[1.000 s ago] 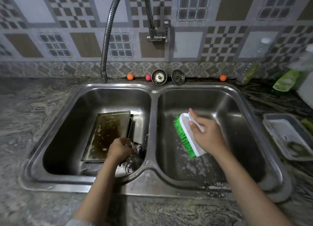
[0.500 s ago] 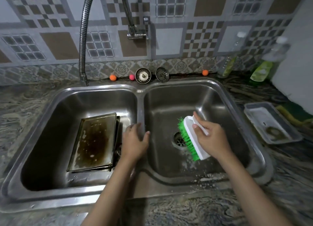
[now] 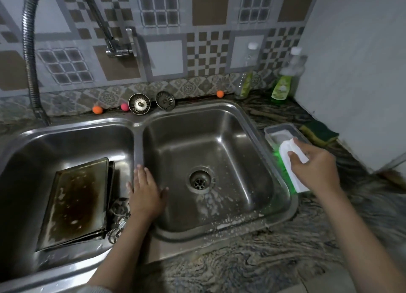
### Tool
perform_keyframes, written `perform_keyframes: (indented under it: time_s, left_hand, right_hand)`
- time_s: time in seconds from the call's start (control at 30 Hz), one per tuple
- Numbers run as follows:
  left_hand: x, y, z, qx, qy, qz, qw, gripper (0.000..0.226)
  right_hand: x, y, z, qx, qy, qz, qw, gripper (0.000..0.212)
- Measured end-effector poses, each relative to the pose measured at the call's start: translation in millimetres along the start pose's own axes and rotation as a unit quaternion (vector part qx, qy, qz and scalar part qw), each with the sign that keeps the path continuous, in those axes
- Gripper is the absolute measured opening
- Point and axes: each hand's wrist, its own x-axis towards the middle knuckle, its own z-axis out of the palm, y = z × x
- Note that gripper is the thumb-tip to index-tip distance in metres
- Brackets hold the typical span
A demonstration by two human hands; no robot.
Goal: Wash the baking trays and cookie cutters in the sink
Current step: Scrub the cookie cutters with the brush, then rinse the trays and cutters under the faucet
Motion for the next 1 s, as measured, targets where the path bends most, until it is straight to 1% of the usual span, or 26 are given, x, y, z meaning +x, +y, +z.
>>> perform_keyframes:
  time_s: [0.13, 0.2, 0.37, 0.47, 0.53, 0.63, 0.7, 0.83, 0.9, 0.97, 1.0]
  left_hand:
    - [-1, -1, 0, -0.008, 0.002, 0.003, 1.0, 0.087]
    - [-1, -1, -1, -0.008, 0.001, 0.006, 1.0, 0.087]
    - [-2, -2, -3, -0.017, -0.003, 0.014, 1.0, 0.086]
    - [-1, -3, -3, -0.015, -0.009, 0.014, 1.0, 0.086]
    - [-1, -4, -3, -0.015, -0.01, 0.017, 1.0, 0.086]
    - [-2, -4, -3, -0.02, -0.011, 0.022, 1.0, 0.086]
    - [-2, -4, -3, -0.02, -0.014, 0.023, 0.999, 0.087]
    - [-1, -5, -3, -0.027, -0.013, 0.027, 0.999, 0.087]
    - [-1, -5, -3, -0.027, -0.016, 0.029, 0.999, 0.087]
    - [-1, -5, -4, -0.03, -0.019, 0.029, 0.999, 0.087]
    - [-1, -5, -4, -0.032, -0.02, 0.029, 0.999, 0.087]
  right_hand:
    - [-9, 12, -16, -0.002, 0.057, 0.021, 0.998, 0.038]
    - [-13, 16, -25, -0.022, 0.067, 0.023, 0.997, 0.038]
    - [-20, 27, -49, -0.086, 0.008, 0.018, 0.996, 0.035]
    - [-22, 43, -51, -0.107, -0.017, 0.016, 0.994, 0.034]
    - [-24, 55, -45, -0.097, -0.021, 0.02, 0.995, 0.034]
    - [-30, 66, -33, -0.033, -0.007, 0.037, 0.999, 0.033]
    - [-35, 72, -26, -0.01, 0.0, 0.044, 0.999, 0.032]
    - [-41, 80, -22, -0.019, 0.001, 0.051, 0.998, 0.031]
    - [-42, 79, -23, -0.052, 0.008, 0.038, 0.998, 0.032]
    - [-41, 75, -24, -0.124, 0.014, 0.02, 0.992, 0.033]
    - [-40, 72, -24, -0.162, 0.018, 0.025, 0.986, 0.033]
